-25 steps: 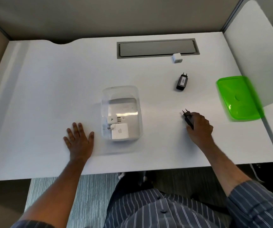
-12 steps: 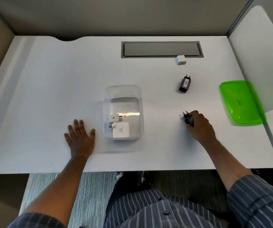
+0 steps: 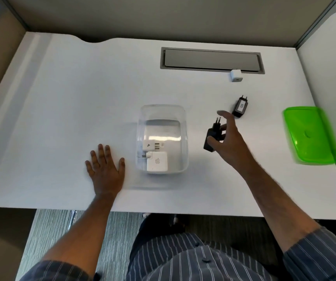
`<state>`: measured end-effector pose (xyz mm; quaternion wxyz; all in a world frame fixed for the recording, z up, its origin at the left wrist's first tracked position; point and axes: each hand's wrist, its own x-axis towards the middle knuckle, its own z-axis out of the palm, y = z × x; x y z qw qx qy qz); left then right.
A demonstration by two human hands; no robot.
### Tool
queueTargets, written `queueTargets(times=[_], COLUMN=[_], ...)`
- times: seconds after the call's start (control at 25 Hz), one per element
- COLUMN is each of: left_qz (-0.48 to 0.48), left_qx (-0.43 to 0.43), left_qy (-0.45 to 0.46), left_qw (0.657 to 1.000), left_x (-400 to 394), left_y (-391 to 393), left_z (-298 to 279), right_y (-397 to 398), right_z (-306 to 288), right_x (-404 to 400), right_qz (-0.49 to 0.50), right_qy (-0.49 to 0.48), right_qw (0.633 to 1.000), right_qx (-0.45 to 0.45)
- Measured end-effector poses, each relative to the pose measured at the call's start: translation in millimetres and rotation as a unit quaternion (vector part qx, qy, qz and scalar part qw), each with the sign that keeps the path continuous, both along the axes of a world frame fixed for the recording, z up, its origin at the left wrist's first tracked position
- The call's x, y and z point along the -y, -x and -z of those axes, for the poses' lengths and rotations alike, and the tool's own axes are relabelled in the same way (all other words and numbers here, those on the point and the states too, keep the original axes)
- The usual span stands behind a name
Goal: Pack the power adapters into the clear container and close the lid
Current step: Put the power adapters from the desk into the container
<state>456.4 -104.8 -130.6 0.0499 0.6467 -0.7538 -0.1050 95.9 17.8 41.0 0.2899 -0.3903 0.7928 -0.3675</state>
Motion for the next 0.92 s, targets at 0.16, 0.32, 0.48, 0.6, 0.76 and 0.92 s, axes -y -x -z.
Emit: queueTargets(times=[0.16, 0.32, 0.48, 0.6, 0.76, 0.92], left_qz=[-0.007, -0.009, -0.012, -0.01, -0.011, -0.014], left_qx=[-0.008, -0.017, -0.011, -0.009, -0.017, -0.023], left_qy=[0.017, 0.013, 0.021, 0.021, 0.022, 0.015], left_qw=[1.0, 1.0, 1.0, 1.0, 1.0, 1.0], left_x=[-1, -1, -1, -1, 0, 1], left_y=[-1, 0, -1, -2, -2, -2], left_z=[-1, -4, -4, -3, -4, -6], right_y=[-27, -50, -69, -85, -97, -97], right_z=[-22, -15, 2, 18, 37, 50], right_x=[36, 65, 84, 91, 101, 99], right_qz=[-0.082, -0.132, -0.22, -0.312, -0.359, -0.334], right_qy=[0.018, -0.02, -0.126, -0.193, -0.274, -0.297], right_qw=[0.996, 0.99, 0.961, 0.904, 0.857, 0.831], right_qx=[-0.022, -0.041, -0.114, -0.221, -0.247, -0.333])
